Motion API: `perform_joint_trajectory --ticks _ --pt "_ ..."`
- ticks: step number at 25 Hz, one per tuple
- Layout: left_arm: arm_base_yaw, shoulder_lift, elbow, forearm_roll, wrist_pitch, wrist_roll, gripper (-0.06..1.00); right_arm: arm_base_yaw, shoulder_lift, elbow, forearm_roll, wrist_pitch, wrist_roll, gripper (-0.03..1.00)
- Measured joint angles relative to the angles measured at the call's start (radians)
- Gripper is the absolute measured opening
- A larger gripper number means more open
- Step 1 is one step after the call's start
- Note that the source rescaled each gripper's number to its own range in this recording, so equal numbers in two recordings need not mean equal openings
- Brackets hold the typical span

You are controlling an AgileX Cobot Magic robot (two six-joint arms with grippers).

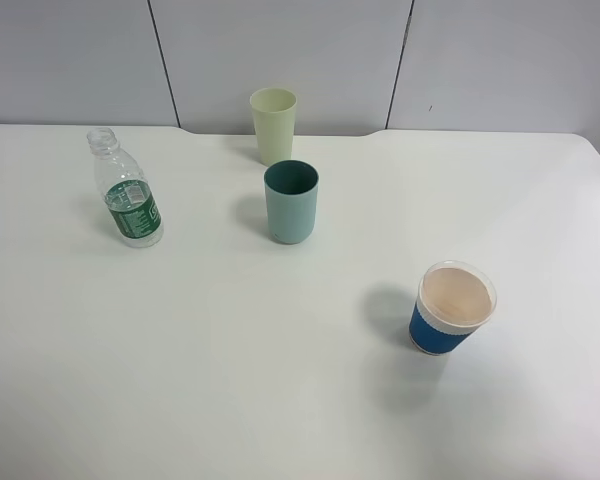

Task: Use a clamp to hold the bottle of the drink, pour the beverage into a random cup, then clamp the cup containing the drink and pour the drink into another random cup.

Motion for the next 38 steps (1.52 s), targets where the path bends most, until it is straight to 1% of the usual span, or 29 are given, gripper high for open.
perform_joint_trajectory --ticks 18,23,38 --pt "0.0 0.0 0.0 0.0 0.0 0.0 1.0 0.0 0.0 0.0 -0.001 0.0 0.001 1.0" --pt "0.0 0.0 0.0 0.0 0.0 0.0 1.0 0.0 0.0 0.0 0.026 -0.001 0.001 1.0" --pt "0.0 0.0 0.0 0.0 0.0 0.0 1.0 0.0 0.0 0.0 0.023 -0.001 0.001 1.0"
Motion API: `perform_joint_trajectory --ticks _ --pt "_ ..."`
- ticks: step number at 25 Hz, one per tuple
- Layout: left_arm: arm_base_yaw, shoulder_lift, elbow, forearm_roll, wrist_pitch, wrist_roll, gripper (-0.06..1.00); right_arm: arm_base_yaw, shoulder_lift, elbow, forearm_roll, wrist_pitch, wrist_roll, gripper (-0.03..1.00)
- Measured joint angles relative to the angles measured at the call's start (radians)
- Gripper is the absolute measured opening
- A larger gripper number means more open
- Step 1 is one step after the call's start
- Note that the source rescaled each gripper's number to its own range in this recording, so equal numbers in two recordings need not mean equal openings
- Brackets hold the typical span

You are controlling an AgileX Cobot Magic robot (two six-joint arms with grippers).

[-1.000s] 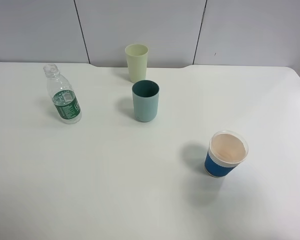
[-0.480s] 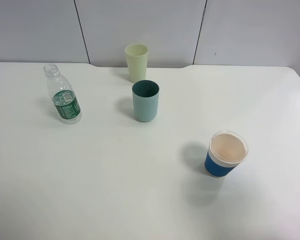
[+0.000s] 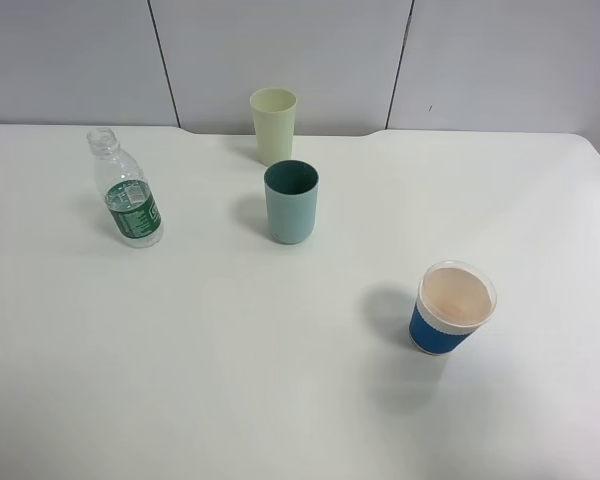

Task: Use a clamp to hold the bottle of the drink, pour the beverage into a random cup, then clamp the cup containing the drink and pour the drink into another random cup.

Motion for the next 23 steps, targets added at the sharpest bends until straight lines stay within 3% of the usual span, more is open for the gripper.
perform_joint_trajectory --ticks 23 --pt "0.0 0.0 0.0 0.0 0.001 0.0 1.0 0.0 0.0 0.0 0.0 0.0 0.001 1.0"
